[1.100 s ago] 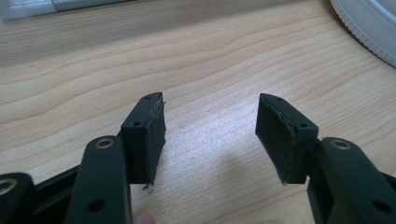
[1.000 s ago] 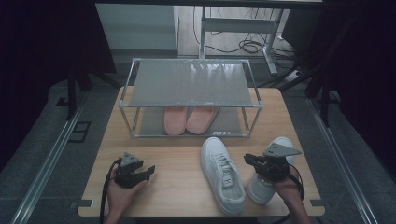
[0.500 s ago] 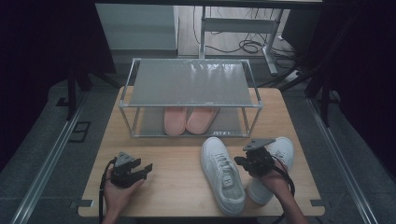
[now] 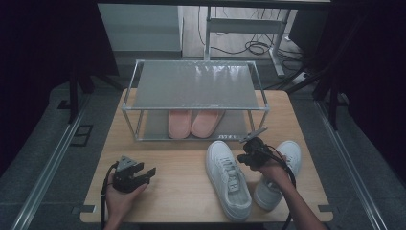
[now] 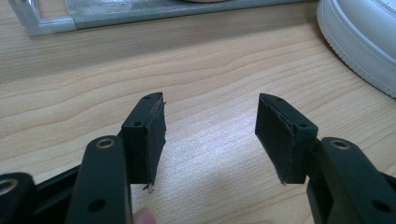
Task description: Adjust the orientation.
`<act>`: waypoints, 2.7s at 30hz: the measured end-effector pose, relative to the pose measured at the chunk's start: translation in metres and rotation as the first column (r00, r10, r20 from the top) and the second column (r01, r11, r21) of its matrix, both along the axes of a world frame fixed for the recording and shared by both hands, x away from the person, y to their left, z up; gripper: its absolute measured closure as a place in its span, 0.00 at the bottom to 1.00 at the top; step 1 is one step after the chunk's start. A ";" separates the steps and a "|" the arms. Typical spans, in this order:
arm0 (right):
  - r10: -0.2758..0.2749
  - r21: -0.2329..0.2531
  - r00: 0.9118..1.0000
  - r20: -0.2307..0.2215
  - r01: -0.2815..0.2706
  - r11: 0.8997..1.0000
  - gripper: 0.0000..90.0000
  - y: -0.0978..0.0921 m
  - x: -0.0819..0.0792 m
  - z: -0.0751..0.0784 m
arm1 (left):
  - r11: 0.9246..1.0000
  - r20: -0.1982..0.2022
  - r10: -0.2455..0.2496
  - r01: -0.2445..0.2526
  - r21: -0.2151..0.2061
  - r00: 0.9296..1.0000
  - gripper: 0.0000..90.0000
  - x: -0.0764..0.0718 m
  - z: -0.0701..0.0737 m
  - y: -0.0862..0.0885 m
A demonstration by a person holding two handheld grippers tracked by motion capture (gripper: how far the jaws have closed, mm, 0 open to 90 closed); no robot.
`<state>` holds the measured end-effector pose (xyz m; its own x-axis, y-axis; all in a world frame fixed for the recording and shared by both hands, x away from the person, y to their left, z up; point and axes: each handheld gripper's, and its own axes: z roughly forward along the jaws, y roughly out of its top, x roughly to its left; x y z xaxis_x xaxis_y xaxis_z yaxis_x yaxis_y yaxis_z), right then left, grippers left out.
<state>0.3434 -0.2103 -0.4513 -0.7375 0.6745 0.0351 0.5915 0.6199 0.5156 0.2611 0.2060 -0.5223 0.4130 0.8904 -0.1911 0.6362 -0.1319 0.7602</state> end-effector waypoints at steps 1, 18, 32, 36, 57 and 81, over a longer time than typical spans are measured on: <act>0.006 -0.009 1.000 -0.008 -0.006 1.000 1.00 0.001 0.001 -0.001 | 1.000 -0.002 -0.001 0.001 0.001 1.000 0.48 0.000 0.000 0.000; 0.006 -0.087 0.998 -0.055 -0.010 0.996 1.00 0.015 0.014 -0.010 | 1.000 -0.001 -0.001 0.001 0.001 1.000 0.48 0.000 0.000 0.000; -0.002 -0.139 0.998 -0.066 -0.007 0.990 1.00 0.021 0.025 -0.014 | 1.000 -0.001 0.001 -0.001 0.000 1.000 0.48 0.000 0.000 0.001; -0.001 -0.143 0.998 -0.070 -0.009 0.990 1.00 0.023 0.027 -0.015 | 1.000 -0.006 -0.004 0.004 -0.017 1.000 0.48 0.000 0.000 0.001; 0.134 -0.133 0.988 -0.077 -0.143 0.981 1.00 0.066 0.028 -0.016 | 1.000 -0.007 -0.003 0.003 -0.014 1.000 0.48 0.000 -0.001 0.001; 0.106 0.059 0.992 0.072 -0.110 0.992 0.99 0.010 -0.011 0.029 | 1.000 -0.005 0.000 0.000 -0.015 1.000 0.48 -0.001 0.002 0.002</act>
<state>0.3320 -0.2003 -0.4225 -0.8078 0.5891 0.0211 0.4846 0.6433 0.5927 0.2603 0.2085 -0.5208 0.4122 0.8874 -0.2065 0.6397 -0.1205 0.7591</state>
